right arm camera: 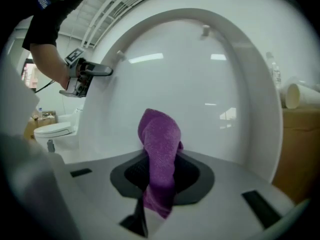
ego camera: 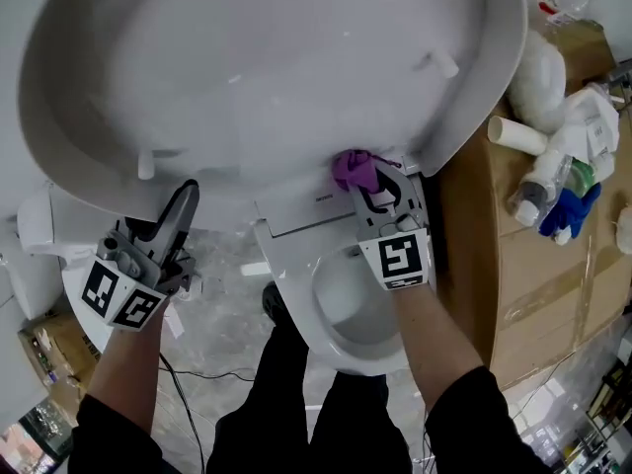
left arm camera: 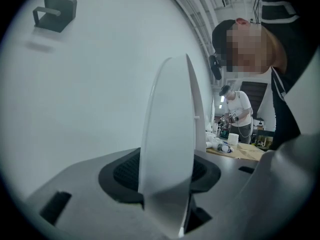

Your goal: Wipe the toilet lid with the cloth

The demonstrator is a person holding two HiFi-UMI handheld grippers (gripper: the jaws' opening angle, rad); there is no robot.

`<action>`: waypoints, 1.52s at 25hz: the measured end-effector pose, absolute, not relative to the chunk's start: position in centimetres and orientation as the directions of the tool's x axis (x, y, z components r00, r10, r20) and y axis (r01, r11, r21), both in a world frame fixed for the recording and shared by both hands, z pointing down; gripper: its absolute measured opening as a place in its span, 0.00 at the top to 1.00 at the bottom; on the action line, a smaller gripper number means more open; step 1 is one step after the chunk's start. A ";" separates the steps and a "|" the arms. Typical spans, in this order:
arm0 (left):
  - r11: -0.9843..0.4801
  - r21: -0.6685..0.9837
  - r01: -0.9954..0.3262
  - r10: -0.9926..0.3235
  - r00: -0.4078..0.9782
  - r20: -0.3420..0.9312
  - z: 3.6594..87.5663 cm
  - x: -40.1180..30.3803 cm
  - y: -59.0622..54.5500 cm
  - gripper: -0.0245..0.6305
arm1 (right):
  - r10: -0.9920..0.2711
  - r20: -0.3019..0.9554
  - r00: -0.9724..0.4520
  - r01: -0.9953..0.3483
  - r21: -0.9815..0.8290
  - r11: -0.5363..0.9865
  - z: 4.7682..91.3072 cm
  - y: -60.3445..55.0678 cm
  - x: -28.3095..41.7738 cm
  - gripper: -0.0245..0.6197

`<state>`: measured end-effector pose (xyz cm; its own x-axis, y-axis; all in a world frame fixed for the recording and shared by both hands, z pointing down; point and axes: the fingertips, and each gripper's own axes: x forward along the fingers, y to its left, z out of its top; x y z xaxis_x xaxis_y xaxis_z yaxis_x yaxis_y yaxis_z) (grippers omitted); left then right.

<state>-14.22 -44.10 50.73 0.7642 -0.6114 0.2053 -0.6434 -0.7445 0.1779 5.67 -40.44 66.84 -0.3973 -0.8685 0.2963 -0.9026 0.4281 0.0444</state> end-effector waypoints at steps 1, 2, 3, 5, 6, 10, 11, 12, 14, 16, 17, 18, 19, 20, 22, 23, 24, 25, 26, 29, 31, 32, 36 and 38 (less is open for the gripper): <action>-0.741 0.171 -0.649 -0.615 0.759 0.215 50.8 -14.2 -44.1 0.65 | -0.878 0.301 -0.371 -0.915 0.039 0.401 67.0 -40.5 7.0 0.81; -0.737 0.165 -0.655 -0.618 0.753 0.225 50.9 -14.1 -44.1 0.65 | -0.887 0.307 -0.346 -0.927 0.035 0.374 67.1 -40.5 8.3 0.81; -0.733 0.160 -0.661 -0.622 0.747 0.234 50.9 -14.1 -44.2 0.65 | -0.894 0.313 -0.322 -0.937 0.032 0.349 67.3 -40.6 9.5 0.81; -0.727 0.151 -0.670 -0.628 0.737 0.249 51.0 -14.0 -44.2 0.65 | -0.902 0.322 -0.287 -0.950 0.026 0.312 67.6 -40.6 11.2 0.81; -0.723 0.147 -0.675 -0.631 0.733 0.254 51.0 -14.0 -44.2 0.65 | -0.904 0.324 -0.277 -0.954 0.022 0.300 67.7 -40.7 11.7 0.81; -0.707 0.158 -0.689 -0.643 0.720 0.262 51.0 -14.1 -44.3 0.65 | -0.905 0.337 -0.259 -0.961 0.003 0.276 67.7 -40.6 12.1 0.81; -0.708 0.158 -0.688 -0.641 0.721 0.265 51.0 -14.0 -44.3 0.65 | -0.902 0.338 -0.268 -0.959 0.001 0.285 67.4 -40.3 11.6 0.81; -0.714 0.154 -0.683 -0.635 0.724 0.269 51.0 -14.0 -44.2 0.65 | -0.898 0.337 -0.283 -0.954 -0.001 0.300 66.9 -39.8 11.0 0.81; -0.730 0.146 -0.668 -0.619 0.736 0.273 50.8 -13.9 -44.1 0.65 | -0.888 0.328 -0.322 -0.939 0.004 0.343 65.4 -38.3 9.4 0.81; -0.747 0.138 -0.651 -0.608 0.752 0.253 49.9 -13.9 -44.1 0.65 | -0.878 0.309 -0.365 -0.921 0.016 0.388 63.1 -36.6 7.6 0.81; -0.754 0.136 -0.642 -0.605 0.760 0.237 49.2 -13.8 -44.1 0.64 | -0.874 0.298 -0.383 -0.913 0.019 0.407 61.8 -35.7 6.9 0.81; -0.760 0.137 -0.635 -0.601 0.768 0.220 48.5 -13.7 -44.1 0.64 | -0.871 0.289 -0.397 -0.907 0.021 0.420 60.4 -34.7 6.3 0.81; -0.765 0.140 -0.628 -0.598 0.774 0.207 48.0 -13.6 -44.2 0.64 | -0.868 0.284 -0.407 -0.902 0.022 0.430 59.1 -33.8 5.8 0.81; -0.769 0.144 -0.623 -0.595 0.779 0.197 47.4 -13.5 -44.2 0.64 | -0.866 0.281 -0.414 -0.899 0.021 0.437 57.7 -32.9 5.3 0.81; -0.773 0.153 -0.616 -0.591 0.786 0.183 46.5 -13.7 -44.2 0.63 | -0.865 0.272 -0.421 -0.898 0.008 0.440 55.2 -31.4 4.4 0.81; -0.774 0.155 -0.613 -0.589 0.788 0.176 46.0 -13.8 -44.2 0.63 | -0.865 0.266 -0.425 -0.898 -0.003 0.440 54.0 -30.9 3.9 0.81; -0.776 0.155 -0.611 -0.588 0.791 0.169 45.4 -13.9 -44.2 0.63 | -0.865 0.260 -0.430 -0.897 -0.013 0.442 52.7 -30.4 3.4 0.81; -0.780 0.154 -0.607 -0.585 0.794 0.166 44.9 -14.0 -44.1 0.63 | -0.863 0.254 -0.436 -0.895 -0.022 0.446 51.3 -30.0 2.8 0.81; -0.786 0.151 -0.599 -0.577 0.799 0.168 44.5 -14.0 -44.0 0.63 | -0.861 0.250 -0.444 -0.892 -0.030 0.451 50.0 -29.7 2.3 0.81; -0.831 0.124 -0.542 -0.516 0.835 0.192 44.3 -13.5 -42.9 0.60 | -0.853 0.236 -0.466 -0.882 -0.044 0.470 45.9 -28.8 0.6 0.81; -0.868 0.103 -0.485 -0.459 0.865 0.205 44.5 -13.2 -41.5 0.60 | -0.848 0.215 -0.485 -0.872 -0.047 0.487 42.7 -27.9 -0.6 0.81; -0.882 0.100 -0.461 -0.434 0.876 0.211 44.4 -13.2 -40.7 0.60 | -0.845 0.201 -0.495 -0.867 -0.051 0.496 40.9 -27.3 -1.2 0.81; -0.913 0.139 -0.384 -0.350 0.911 0.218 44.1 -12.5 -37.1 0.59 | -0.815 0.200 -0.544 -0.837 -0.065 0.543 34.8 -23.4 -3.1 0.81; -0.926 0.165 -0.338 -0.301 0.929 0.215 43.9 -12.1 -35.1 0.57 | -0.798 0.199 -0.569 -0.819 -0.054 0.571 32.4 -21.3 -4.0 0.81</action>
<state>-12.13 -35.10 43.95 0.9291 -0.3010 0.2149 -0.3383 -0.9264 0.1653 -4.01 -21.35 32.45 -0.5694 -0.7976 0.1988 -0.8190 0.5712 -0.0543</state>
